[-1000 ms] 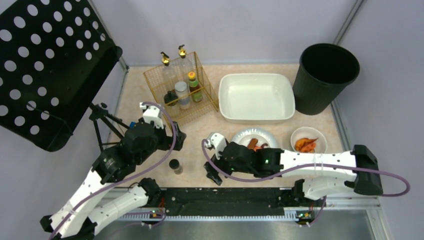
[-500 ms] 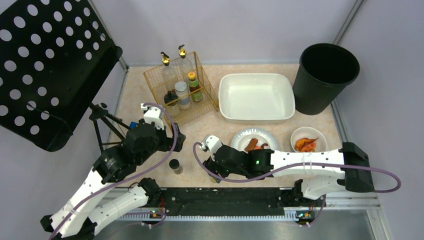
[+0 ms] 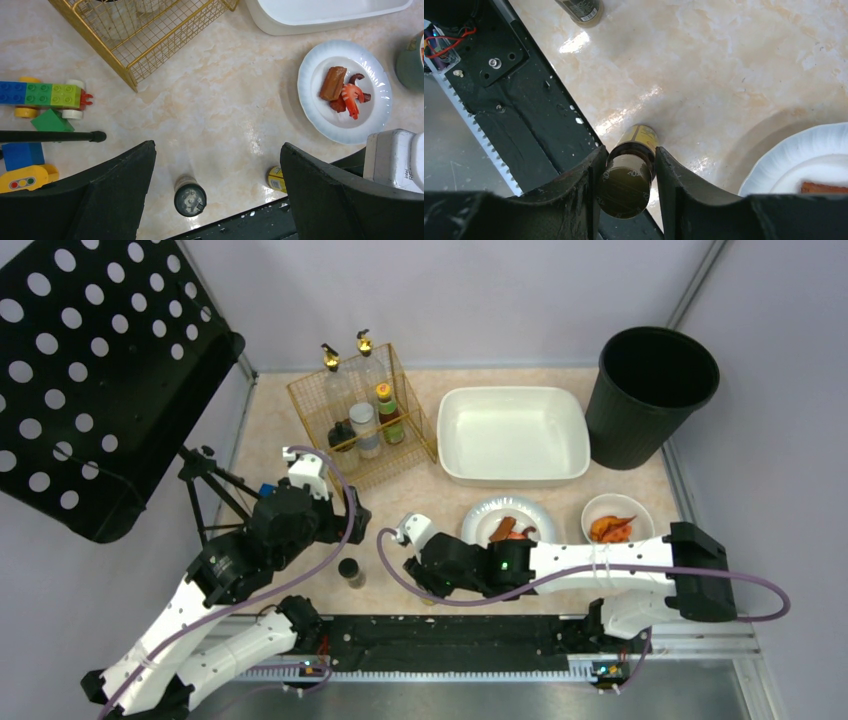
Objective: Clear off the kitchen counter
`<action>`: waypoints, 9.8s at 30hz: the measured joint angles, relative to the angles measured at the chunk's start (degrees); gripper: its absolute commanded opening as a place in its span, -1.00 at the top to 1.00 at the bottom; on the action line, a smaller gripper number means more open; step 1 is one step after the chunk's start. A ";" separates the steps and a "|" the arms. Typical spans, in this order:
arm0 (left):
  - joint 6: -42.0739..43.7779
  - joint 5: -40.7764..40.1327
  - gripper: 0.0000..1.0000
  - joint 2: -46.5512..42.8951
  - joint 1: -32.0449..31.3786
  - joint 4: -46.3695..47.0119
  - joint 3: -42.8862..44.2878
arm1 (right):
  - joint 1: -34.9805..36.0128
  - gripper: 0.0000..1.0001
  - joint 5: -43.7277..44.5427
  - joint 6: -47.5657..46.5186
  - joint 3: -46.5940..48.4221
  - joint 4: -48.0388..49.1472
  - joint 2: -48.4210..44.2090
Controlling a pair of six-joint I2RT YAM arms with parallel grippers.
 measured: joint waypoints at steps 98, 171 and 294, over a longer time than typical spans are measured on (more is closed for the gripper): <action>0.13 3.45 -0.98 -1.84 0.00 1.14 -2.38 | -28.41 1.00 5.35 -12.41 53.09 -4.00 30.58; 0.04 3.50 -0.98 -1.20 0.00 1.11 -2.60 | -30.60 -0.49 2.01 -6.38 60.39 -2.73 43.85; -1.70 7.69 0.48 60.59 23.89 -1.81 29.81 | -15.65 -0.47 8.41 5.25 -12.66 5.09 -26.18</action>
